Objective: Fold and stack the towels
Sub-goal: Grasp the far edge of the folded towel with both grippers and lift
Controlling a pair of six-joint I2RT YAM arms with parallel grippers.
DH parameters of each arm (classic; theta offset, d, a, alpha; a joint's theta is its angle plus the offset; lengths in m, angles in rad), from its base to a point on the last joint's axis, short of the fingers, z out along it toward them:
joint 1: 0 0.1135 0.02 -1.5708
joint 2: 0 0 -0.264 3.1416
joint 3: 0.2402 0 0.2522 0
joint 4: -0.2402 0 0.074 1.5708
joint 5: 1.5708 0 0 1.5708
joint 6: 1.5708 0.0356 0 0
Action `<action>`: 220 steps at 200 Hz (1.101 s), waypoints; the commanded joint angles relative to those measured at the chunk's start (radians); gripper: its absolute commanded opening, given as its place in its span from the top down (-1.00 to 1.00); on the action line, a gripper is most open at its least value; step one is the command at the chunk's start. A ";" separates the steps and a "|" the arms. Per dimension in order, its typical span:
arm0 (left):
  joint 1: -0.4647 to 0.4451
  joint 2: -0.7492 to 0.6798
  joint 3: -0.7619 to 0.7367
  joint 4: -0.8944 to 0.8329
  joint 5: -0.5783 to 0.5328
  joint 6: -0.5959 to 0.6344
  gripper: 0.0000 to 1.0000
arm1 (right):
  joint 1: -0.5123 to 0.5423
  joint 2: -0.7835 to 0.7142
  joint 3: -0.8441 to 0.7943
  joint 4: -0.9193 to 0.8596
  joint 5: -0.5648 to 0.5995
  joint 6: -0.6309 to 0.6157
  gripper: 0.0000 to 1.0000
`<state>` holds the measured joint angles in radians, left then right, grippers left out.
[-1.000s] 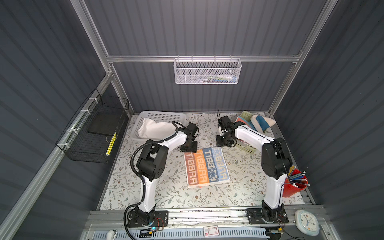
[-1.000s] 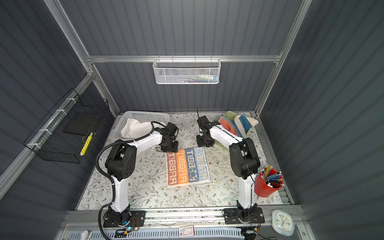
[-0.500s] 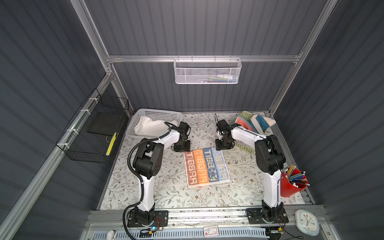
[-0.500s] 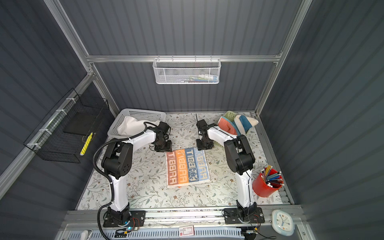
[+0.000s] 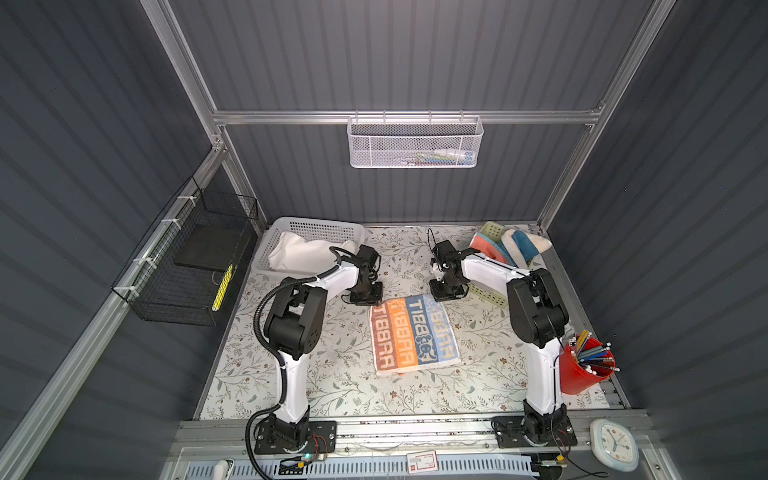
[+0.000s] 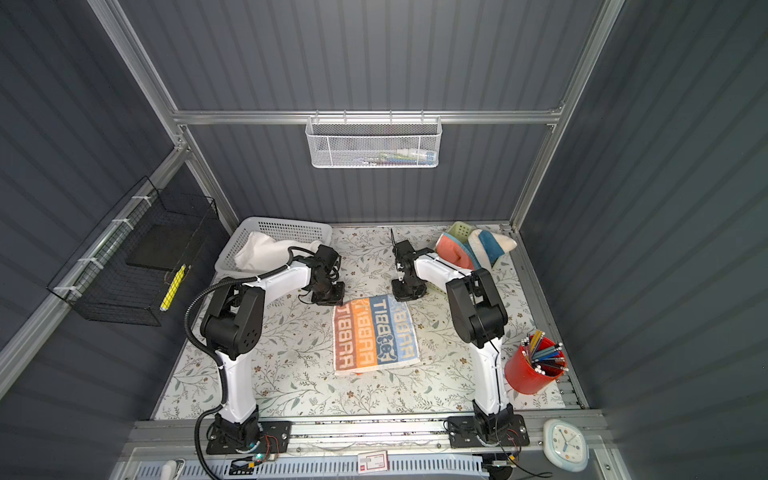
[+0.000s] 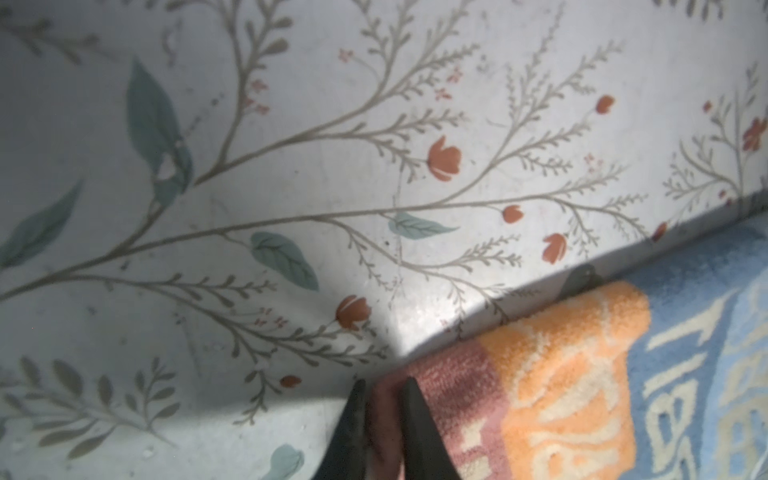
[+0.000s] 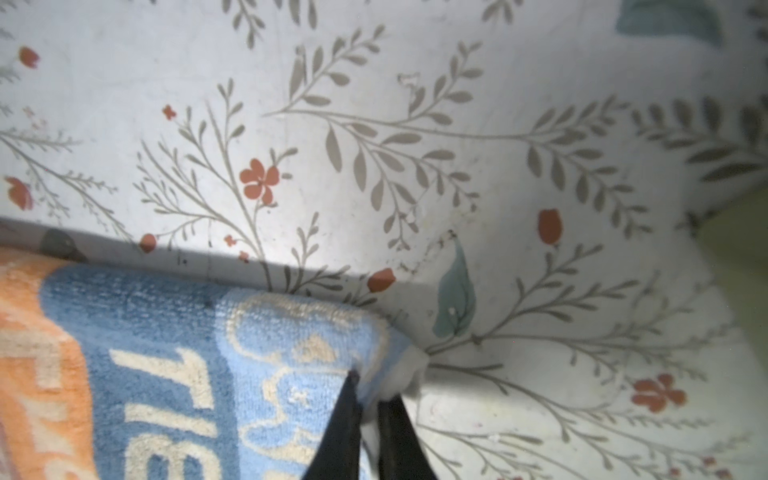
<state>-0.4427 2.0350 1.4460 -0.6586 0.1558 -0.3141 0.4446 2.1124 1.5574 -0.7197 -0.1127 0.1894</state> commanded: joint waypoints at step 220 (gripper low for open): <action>-0.047 -0.498 -0.519 0.332 0.164 0.044 0.46 | -0.023 -0.553 -0.604 0.270 -0.010 0.065 0.21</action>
<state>-0.4522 1.6321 1.0431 -0.4236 0.2813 -0.1925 0.4232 1.6505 1.0554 -0.4725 -0.1169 0.1764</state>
